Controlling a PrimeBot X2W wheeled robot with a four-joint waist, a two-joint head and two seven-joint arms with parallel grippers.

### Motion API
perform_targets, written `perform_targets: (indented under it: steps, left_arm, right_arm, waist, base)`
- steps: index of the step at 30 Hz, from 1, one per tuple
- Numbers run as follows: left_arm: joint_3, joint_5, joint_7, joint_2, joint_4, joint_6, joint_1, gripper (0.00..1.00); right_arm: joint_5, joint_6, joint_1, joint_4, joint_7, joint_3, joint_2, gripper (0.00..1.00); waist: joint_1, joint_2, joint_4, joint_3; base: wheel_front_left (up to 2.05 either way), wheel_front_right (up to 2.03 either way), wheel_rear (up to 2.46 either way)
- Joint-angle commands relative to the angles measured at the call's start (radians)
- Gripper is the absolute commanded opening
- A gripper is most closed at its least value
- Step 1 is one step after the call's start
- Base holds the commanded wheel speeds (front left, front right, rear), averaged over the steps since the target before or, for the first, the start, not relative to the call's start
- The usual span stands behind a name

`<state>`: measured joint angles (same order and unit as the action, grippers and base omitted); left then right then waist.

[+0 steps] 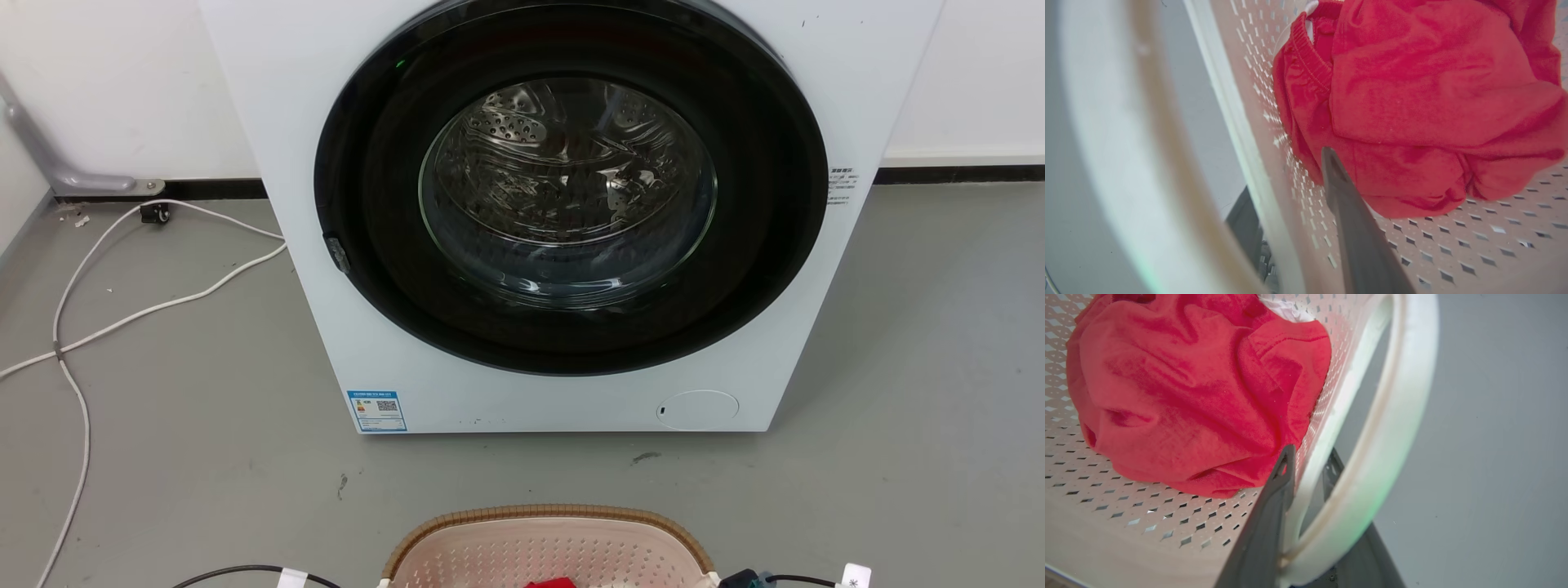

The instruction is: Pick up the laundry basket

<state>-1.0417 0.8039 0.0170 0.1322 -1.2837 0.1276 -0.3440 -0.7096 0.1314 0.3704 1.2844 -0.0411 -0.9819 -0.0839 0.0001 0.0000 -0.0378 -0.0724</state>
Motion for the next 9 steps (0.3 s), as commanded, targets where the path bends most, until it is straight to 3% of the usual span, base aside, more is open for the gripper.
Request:
perform_targets:
  steps: [1, 9]
  left_arm:
    - [-0.007, -0.005, 0.006, 0.023, -0.007, 0.004, -0.016, 0.00]
    - [-0.016, 0.003, 0.006, 0.023, -0.007, 0.004, -0.016, 0.00]
  right_arm:
    - [-0.001, -0.001, 0.009, 0.007, 0.002, -0.004, -0.027, 0.00]
    - [-0.003, -0.001, 0.008, 0.007, 0.003, -0.006, -0.029, 0.00]
  waist:
    - [-0.0001, 0.0000, 0.000, 0.000]
    - [-0.0001, 0.0000, 0.001, 0.001]
  base:
    - [0.00, 0.00, 0.00]
    - [0.00, 0.00, 0.00]
